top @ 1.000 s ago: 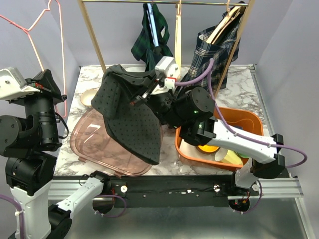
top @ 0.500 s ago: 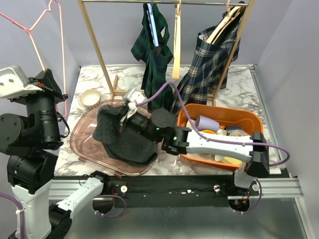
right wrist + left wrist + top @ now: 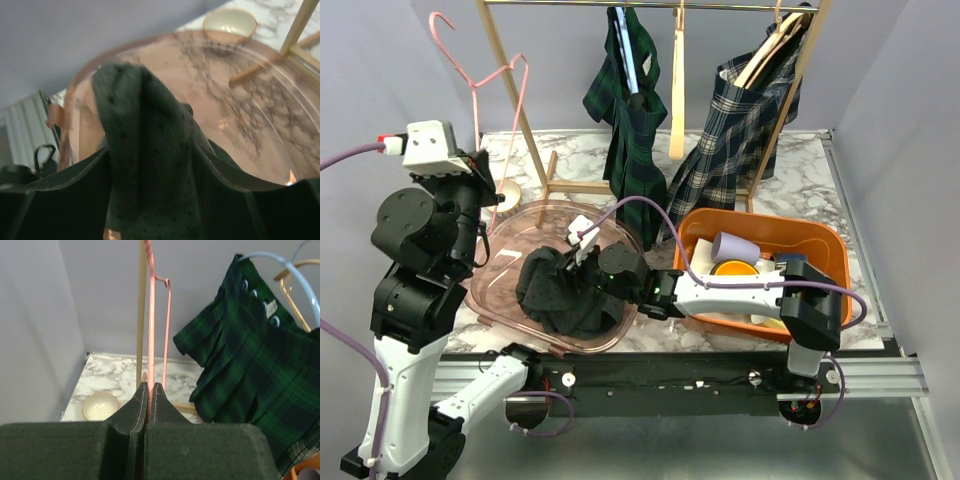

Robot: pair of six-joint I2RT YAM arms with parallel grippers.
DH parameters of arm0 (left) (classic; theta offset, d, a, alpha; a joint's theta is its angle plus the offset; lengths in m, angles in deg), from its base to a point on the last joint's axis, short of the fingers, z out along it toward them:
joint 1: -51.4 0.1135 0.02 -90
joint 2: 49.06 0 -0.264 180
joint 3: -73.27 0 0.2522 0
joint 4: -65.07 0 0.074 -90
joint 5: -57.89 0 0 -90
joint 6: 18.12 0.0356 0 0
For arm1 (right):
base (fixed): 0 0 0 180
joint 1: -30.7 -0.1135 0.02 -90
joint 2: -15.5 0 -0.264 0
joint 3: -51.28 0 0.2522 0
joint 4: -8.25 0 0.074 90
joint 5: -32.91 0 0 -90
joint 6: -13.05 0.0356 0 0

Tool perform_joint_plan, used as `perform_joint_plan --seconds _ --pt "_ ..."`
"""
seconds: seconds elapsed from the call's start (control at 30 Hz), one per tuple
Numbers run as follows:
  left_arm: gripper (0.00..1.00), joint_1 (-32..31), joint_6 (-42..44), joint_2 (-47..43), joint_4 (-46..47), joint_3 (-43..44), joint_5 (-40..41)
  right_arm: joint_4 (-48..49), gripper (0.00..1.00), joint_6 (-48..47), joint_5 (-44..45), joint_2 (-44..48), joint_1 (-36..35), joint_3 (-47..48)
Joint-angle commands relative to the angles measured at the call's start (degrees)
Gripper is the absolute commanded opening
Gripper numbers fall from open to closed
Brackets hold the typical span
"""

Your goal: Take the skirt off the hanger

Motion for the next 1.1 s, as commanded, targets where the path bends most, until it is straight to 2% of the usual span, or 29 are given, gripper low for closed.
perform_joint_plan --seconds 0.0,0.17,0.27,0.37,0.53,0.77,1.07 --pt "0.00 0.1 -2.0 0.4 -4.4 1.3 -7.6 -7.0 0.80 4.0 4.6 4.4 0.2 -0.7" --pt "0.00 0.1 -2.8 2.1 -6.6 1.8 -10.3 -15.4 0.90 4.5 8.2 17.5 0.2 -2.9" --pt "0.00 0.1 -0.5 4.2 -7.4 2.3 -10.5 -18.2 1.00 5.9 8.2 23.1 0.2 -4.2" --pt "0.00 0.1 2.2 7.0 -6.0 1.5 -6.7 -20.2 1.00 7.1 6.7 28.9 0.2 -4.6" --pt "0.00 0.1 5.7 9.7 3.9 -0.7 -3.9 -22.8 1.00 8.5 0.9 35.3 0.1 -4.3" --pt "0.00 0.1 7.1 14.8 10.8 1.5 -6.4 -23.8 1.00 10.6 -1.5 41.3 0.1 -8.8" --pt "0.00 0.1 8.8 14.6 14.7 1.5 -9.2 -23.6 1.00 8.8 0.7 43.6 0.1 -10.3"
